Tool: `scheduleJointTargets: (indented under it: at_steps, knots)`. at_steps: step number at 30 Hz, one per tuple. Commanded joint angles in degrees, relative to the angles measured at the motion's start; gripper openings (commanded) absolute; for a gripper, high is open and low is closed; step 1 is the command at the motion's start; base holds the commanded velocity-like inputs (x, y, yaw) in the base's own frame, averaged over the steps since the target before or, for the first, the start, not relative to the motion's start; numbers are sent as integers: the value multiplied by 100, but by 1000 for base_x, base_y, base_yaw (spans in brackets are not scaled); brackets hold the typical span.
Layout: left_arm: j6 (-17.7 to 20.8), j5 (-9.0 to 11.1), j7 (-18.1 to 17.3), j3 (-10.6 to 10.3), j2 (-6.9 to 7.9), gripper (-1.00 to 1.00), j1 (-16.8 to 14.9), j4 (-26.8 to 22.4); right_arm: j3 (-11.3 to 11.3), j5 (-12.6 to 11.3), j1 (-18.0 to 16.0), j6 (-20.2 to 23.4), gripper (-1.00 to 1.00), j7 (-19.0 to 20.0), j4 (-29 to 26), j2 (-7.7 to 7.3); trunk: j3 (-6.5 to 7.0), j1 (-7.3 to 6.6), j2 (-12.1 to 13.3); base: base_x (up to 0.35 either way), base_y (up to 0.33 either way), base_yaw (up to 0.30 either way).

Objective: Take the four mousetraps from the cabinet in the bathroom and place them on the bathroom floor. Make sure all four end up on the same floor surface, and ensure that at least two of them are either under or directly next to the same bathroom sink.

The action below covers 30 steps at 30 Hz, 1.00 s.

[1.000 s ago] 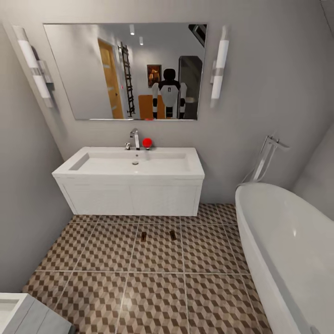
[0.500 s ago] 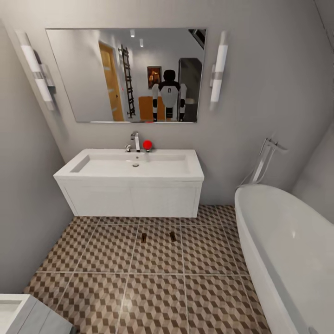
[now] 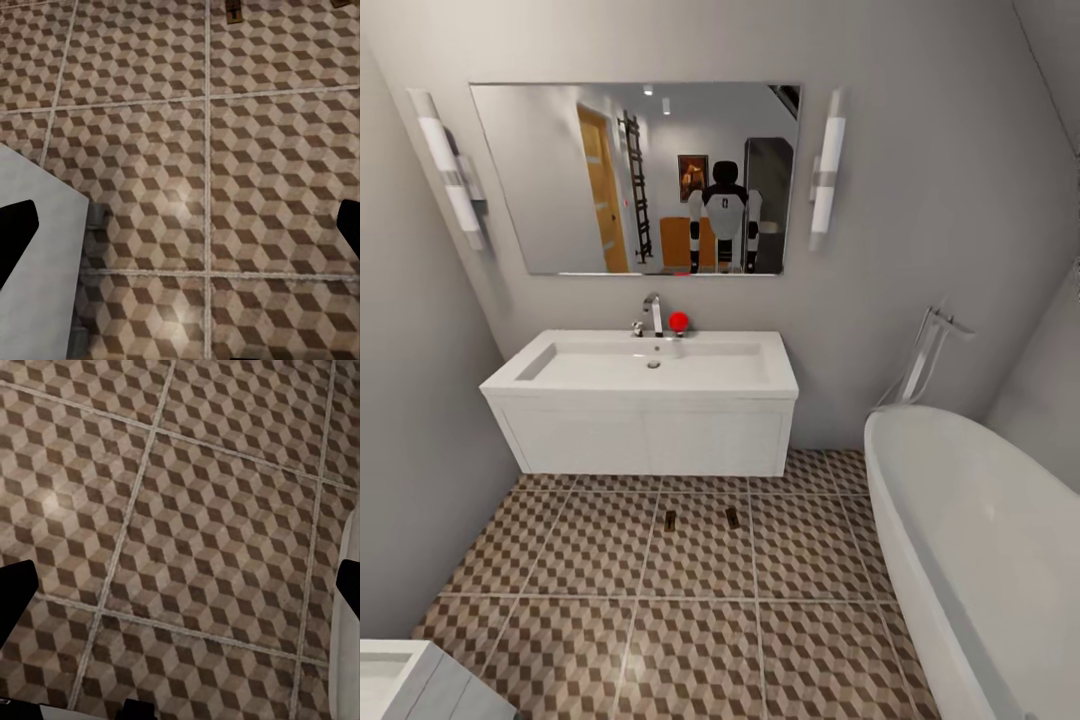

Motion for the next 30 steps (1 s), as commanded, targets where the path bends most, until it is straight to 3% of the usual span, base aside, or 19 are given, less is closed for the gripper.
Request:
scheduleJointTargets:
  at_steps: [1,13,16,18,21,23,25,28,30]
  knots:
    - [-30,23,22,-49,-2,100,-9,21,50,-44,-5,-18,100,-20,7,2,20,-21,36,0,0,0]
    - [-30,23,22,-43,-2,100,-9,21,44,-50,-5,-32,100,-37,7,-14,344,-285,517,0,0,0]
    - [-30,28,28,-41,1,100,-9,21,35,-156,-5,-41,100,-56,9,-40,422,-351,637,0,0,0]
    - [-30,41,38,-41,4,100,-9,21,34,-374,-5,-42,100,-64,12,-48,471,-395,717,0,0,0]
    - [-30,138,177,-35,6,100,-9,21,33,-1034,-5,-38,100,-76,20,-52,543,-460,838,0,0,0]
    - [-30,261,410,-33,2,100,-9,19,33,-1643,-5,-25,100,-93,23,-61,570,-482,878,0,0,0]
    - [-30,343,587,-33,-2,100,-9,16,33,-1971,-5,-17,100,-110,24,-70,574,-482,878,0,0,0]
    - [-30,434,748,-32,-6,100,-9,14,37,-2182,2,0,100,-124,29,-84,577,-482,878,0,0,0]
    - [-30,539,817,-32,-5,100,-9,13,39,-2269,178,29,100,-124,32,-90,578,-482,878,0,0,0]
